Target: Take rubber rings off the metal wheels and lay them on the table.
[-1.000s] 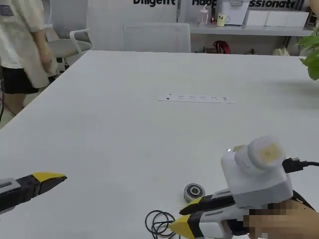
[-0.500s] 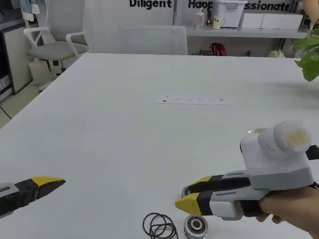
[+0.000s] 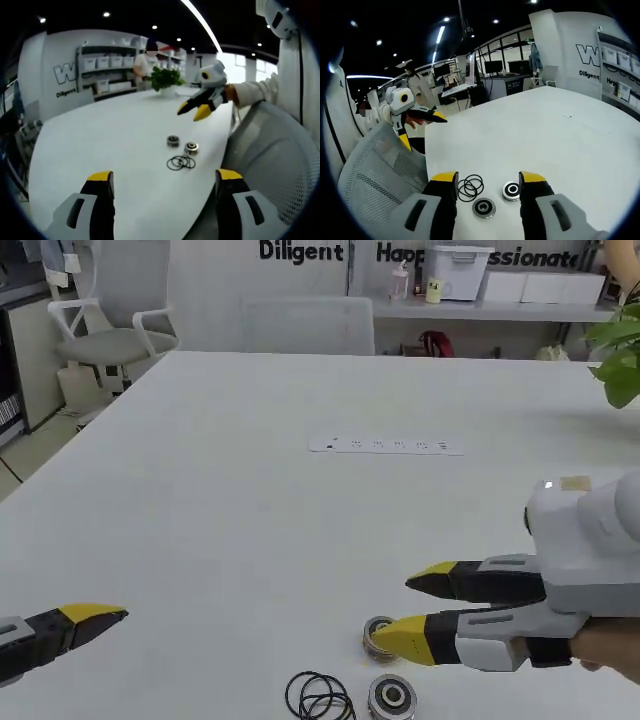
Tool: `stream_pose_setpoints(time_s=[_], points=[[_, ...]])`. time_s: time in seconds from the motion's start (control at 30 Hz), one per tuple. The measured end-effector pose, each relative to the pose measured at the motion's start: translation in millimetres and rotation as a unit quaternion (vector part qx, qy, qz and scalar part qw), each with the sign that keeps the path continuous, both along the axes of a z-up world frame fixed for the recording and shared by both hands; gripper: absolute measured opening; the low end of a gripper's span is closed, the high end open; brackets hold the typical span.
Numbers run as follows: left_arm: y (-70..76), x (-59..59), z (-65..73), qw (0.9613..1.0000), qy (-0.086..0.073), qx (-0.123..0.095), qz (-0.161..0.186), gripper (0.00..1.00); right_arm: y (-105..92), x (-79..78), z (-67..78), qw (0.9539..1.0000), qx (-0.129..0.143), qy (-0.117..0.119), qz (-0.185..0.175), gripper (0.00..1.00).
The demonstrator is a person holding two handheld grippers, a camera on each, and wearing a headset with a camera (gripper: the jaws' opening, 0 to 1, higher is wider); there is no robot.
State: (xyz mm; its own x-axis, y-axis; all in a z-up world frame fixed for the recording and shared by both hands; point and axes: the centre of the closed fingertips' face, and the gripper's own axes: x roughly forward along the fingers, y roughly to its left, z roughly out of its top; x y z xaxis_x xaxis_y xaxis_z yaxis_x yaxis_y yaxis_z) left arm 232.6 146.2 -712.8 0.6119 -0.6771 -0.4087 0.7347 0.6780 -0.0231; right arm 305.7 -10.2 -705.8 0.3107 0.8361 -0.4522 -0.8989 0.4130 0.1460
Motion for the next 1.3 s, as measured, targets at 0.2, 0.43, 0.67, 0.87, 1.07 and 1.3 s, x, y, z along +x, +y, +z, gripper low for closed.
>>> stream_pose_setpoints(time_s=[0.2, 0.43, 0.67, 0.87, 1.07, 1.3], points=[[0.3, 0.9, 1.0, 1.0000, -0.002, 0.001, 0.000, 0.85, -13.7, -3.0, 19.0, 0.9994, 0.022, -0.025, -0.005, 0.61], [0.1, 2.7, 3.4, 1.0000, -0.007, -0.001, -0.001, 0.85, -39.1, -7.0, 38.1, 0.9970, 0.049, -0.052, -0.029, 0.70], [-0.3, 6.6, 8.0, 0.9998, -0.015, -0.011, 0.004, 0.89, -66.2, -10.7, 41.5, 0.9943, 0.072, -0.058, -0.052, 0.80], [5.0, 9.3, 9.2, 0.9992, -0.022, -0.025, 0.021, 0.95, -95.4, -12.4, 39.5, 0.9904, 0.089, -0.053, -0.092, 0.89], [11.9, 9.4, 7.0, 0.9986, -0.022, -0.031, 0.037, 1.00, -122.6, -15.9, 27.4, 0.9854, 0.087, -0.052, -0.137, 0.92], [16.8, 8.9, 0.1, 0.9979, -0.013, -0.034, 0.053, 1.00, -132.6, -24.1, -0.8, 0.9791, 0.091, -0.022, -0.181, 0.98]])
